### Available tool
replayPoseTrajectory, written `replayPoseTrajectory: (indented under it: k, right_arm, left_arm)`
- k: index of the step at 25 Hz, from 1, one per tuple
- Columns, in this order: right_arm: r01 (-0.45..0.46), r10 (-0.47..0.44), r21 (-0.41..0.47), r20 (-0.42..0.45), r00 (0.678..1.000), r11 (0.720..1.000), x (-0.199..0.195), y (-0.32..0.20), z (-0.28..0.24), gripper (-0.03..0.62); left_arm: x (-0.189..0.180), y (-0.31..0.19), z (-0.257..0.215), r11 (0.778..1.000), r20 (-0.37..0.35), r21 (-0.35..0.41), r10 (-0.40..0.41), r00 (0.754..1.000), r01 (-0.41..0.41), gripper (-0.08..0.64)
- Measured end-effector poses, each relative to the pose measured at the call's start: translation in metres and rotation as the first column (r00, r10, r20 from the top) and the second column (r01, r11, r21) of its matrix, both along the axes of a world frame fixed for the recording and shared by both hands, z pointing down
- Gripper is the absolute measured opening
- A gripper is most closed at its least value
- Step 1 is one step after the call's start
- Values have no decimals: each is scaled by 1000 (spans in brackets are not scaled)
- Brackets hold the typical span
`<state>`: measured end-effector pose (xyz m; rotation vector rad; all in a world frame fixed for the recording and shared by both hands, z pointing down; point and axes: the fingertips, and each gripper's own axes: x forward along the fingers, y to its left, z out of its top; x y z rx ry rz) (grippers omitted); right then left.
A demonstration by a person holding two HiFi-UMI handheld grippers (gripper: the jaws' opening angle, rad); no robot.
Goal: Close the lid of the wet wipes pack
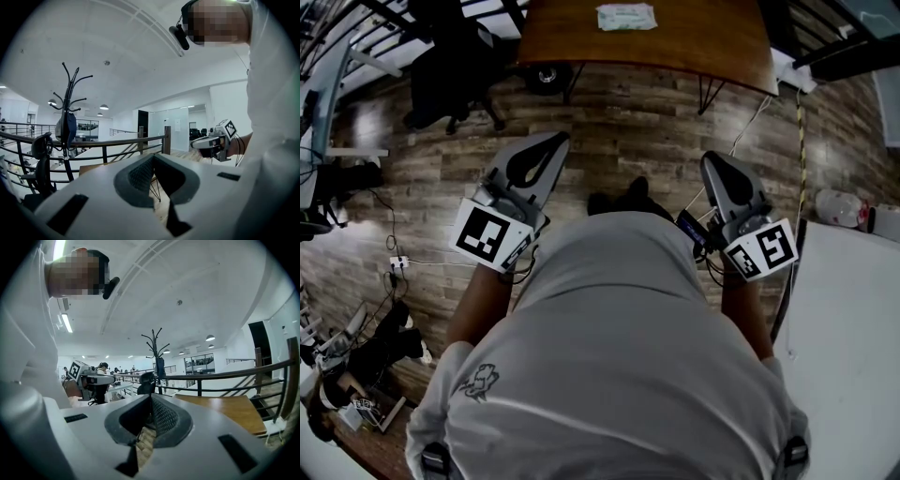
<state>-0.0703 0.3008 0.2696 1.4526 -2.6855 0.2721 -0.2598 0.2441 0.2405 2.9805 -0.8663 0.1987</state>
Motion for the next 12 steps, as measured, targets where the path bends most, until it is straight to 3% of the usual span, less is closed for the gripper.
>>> replayPoseTrajectory:
  k: [12]
  right_arm:
    - [-5,5,-6,-8,1000,1000,6,4,6,37]
  left_arm:
    - [4,5,7,1000,-7,-21,-5,1000,5,12]
